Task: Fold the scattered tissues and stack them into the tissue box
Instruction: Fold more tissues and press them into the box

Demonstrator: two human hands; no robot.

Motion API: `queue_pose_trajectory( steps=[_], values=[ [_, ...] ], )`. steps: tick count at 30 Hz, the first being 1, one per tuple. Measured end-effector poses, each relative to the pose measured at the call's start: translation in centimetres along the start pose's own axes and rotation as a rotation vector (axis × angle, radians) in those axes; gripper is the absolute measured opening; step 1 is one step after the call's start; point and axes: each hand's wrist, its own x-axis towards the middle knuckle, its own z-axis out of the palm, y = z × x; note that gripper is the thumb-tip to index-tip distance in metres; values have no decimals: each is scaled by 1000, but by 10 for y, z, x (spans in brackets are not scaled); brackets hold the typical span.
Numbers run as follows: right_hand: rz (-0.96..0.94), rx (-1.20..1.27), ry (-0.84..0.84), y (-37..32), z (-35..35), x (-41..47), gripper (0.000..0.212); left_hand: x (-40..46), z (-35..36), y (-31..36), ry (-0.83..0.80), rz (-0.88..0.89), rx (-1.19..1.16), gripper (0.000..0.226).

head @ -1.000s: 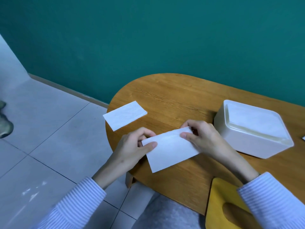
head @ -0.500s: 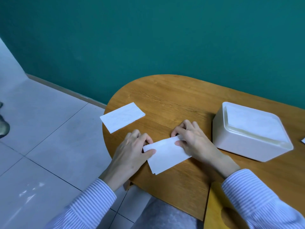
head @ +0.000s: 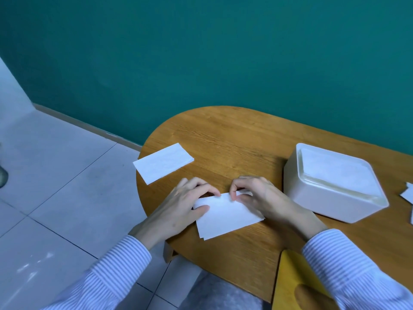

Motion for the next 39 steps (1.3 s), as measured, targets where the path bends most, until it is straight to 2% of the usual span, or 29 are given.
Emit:
queue_pose_trajectory(
  steps=[3,6,10,17,21,25,29,33,39],
  values=[
    [2,66,20,-3,-5,2,23,-1,-4,-3,25,-22,-95,29],
    [-11,120,63,-12,-12,12,23,-5,-15,-7,122,-69,-231,25],
    [-70,135,77,-34,-19,51,21,-9,-48,-20,241,-158,-278,25],
    [-122,179,86,-59,-20,152,21,1,-91,-64,446,-322,-192,27],
    [-124,50,34,-55,2,201,23,15,-93,-89,530,-427,-61,33],
    [-105,-31,-35,-48,25,231,23,20,-86,-109,547,-460,-39,33],
    [-119,-98,10,-42,37,238,15,21,-80,-118,556,-492,31,27],
    [-169,-270,37,-41,33,232,8,17,-78,-121,476,-463,64,20],
    [-250,-99,72,-32,30,200,12,8,-83,-113,450,-355,21,30]
  ],
)
